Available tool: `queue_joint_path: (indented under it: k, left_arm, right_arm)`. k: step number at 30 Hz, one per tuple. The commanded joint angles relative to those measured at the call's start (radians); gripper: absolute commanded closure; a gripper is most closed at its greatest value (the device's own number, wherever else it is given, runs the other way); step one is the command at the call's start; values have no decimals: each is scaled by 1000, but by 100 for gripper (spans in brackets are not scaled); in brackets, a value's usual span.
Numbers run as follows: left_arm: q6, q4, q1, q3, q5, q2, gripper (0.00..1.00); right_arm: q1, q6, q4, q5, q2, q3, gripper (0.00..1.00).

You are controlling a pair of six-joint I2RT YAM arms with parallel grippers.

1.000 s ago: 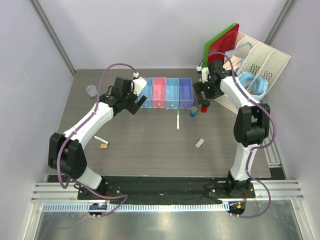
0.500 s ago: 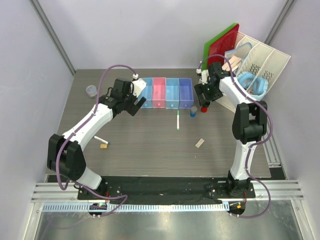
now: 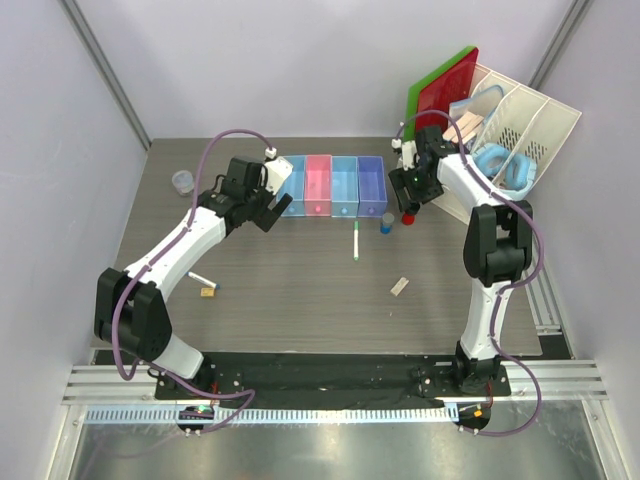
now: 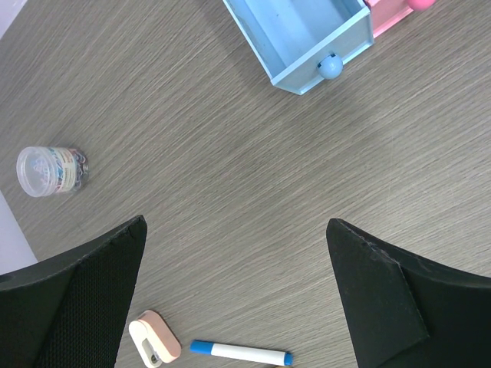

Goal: Sort the stationery into containers
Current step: Pick up the stationery from the center of the board.

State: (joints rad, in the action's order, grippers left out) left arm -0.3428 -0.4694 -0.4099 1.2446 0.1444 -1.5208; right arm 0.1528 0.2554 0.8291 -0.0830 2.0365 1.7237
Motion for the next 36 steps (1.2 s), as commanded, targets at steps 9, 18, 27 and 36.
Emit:
queue_joint_path:
  k: [9, 18, 27, 36]
  left_arm:
    - [13, 15, 0, -2, -19, 34, 0]
    - [11, 12, 0, -1, -19, 34, 0]
    - [19, 3, 0, -1, -40, 22, 0]
    - [57, 8, 2, -5, -304, 4, 0]
  right_arm:
    - [-4, 1, -25, -9, 19, 7, 36]
    - [-4, 1, -24, 5, 14, 5, 65]
    - [-4, -10, 2, 25, -18, 23, 86]
    - [-6, -35, 87, -37, -156, 80, 88]
